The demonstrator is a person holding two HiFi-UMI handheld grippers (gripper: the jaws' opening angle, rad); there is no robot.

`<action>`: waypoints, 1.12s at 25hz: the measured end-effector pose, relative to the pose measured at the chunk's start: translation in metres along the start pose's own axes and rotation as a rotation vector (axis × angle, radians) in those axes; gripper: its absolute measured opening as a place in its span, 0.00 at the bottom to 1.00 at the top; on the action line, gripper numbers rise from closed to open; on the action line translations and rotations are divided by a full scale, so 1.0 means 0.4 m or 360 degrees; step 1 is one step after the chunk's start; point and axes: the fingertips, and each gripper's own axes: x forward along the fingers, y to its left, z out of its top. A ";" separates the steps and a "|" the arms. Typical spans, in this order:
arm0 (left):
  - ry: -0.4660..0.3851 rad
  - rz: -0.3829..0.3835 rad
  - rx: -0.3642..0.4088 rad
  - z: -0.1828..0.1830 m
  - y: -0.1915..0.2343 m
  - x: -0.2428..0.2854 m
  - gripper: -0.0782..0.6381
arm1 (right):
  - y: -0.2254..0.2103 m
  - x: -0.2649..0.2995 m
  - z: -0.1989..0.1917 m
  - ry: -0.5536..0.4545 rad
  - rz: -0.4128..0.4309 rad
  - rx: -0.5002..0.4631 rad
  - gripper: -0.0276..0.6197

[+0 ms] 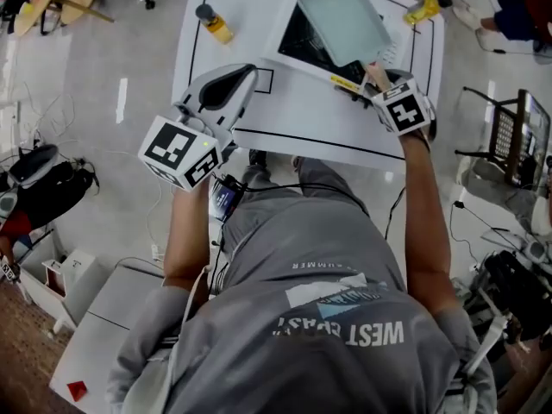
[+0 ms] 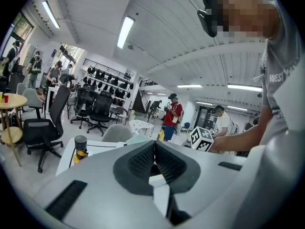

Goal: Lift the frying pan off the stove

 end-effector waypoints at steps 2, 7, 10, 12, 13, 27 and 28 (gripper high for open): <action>-0.0002 0.0031 -0.0002 0.000 0.018 -0.011 0.11 | -0.005 0.009 -0.003 0.0033 -0.0026 -0.0013 0.35; 0.0014 0.0087 0.0000 -0.008 0.048 -0.036 0.11 | -0.028 0.020 -0.002 0.0044 -0.0103 -0.0023 0.29; 0.0027 0.0099 -0.0006 -0.016 0.056 -0.041 0.11 | -0.042 0.023 0.002 0.0037 -0.0132 -0.0043 0.27; 0.0035 0.0100 -0.0007 -0.018 0.060 -0.041 0.11 | -0.047 0.023 0.005 0.0034 -0.0140 -0.0055 0.27; 0.0037 0.0099 -0.0006 -0.018 0.062 -0.040 0.11 | -0.049 0.022 0.006 0.0028 -0.0141 -0.0054 0.26; 0.0050 0.0085 0.0014 -0.005 0.071 -0.032 0.11 | -0.054 0.015 0.007 -0.0011 -0.0159 -0.0015 0.26; 0.0052 0.0080 0.0018 -0.003 0.071 -0.030 0.11 | -0.054 0.013 0.004 -0.0009 -0.0161 -0.0011 0.26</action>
